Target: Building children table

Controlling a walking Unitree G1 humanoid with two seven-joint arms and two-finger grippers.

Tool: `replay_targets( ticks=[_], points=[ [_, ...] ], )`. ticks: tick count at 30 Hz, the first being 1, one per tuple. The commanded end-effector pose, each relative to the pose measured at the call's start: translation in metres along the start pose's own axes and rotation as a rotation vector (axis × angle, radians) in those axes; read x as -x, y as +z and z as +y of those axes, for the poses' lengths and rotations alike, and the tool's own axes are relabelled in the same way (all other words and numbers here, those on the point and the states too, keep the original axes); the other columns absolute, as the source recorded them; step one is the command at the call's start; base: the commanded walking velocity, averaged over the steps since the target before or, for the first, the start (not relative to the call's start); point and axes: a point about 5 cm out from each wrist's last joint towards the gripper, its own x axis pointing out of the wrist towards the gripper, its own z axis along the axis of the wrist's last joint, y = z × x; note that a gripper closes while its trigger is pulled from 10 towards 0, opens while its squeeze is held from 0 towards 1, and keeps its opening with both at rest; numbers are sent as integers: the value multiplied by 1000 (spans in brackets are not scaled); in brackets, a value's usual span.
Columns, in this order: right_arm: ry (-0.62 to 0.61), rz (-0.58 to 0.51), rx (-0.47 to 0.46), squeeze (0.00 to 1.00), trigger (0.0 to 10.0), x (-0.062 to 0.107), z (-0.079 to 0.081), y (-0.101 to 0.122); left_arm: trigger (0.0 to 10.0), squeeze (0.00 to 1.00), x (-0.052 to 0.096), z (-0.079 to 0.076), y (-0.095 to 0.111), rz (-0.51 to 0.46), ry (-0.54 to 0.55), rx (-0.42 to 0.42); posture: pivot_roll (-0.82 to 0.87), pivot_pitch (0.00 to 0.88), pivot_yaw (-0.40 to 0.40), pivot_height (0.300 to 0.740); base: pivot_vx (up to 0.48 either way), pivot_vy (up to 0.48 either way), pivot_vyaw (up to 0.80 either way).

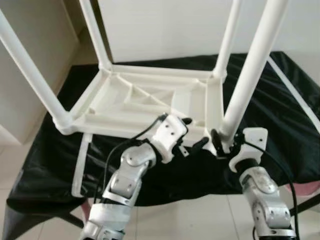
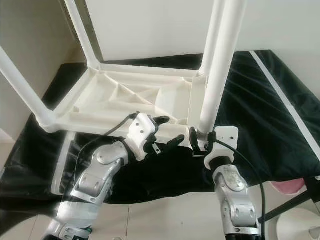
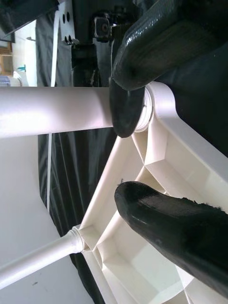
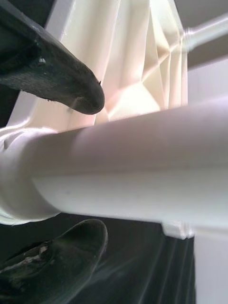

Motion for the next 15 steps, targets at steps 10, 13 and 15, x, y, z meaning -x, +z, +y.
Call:
replay_targets(
  ticks=[10, 13, 15],
  points=[
    [324, 58, 160, 0, 10000, -32, -13, 2, 10000, 0, -3, 2, -1, -13, 42, -34, -125, 25, 85, 740, 0, 0, 0],
    [351, 63, 162, 0, 10000, -34, -12, 1, 10000, 0, -3, 2, -1, -17, 39, -39, -127, 25, 84, 740, 0, 0, 0],
    [379, 68, 176, 0, 0, -36, -11, 0, 10000, 0, -4, 1, 0, -22, 34, -41, -130, 17, 84, 740, 0, 0, 0]
  ],
)
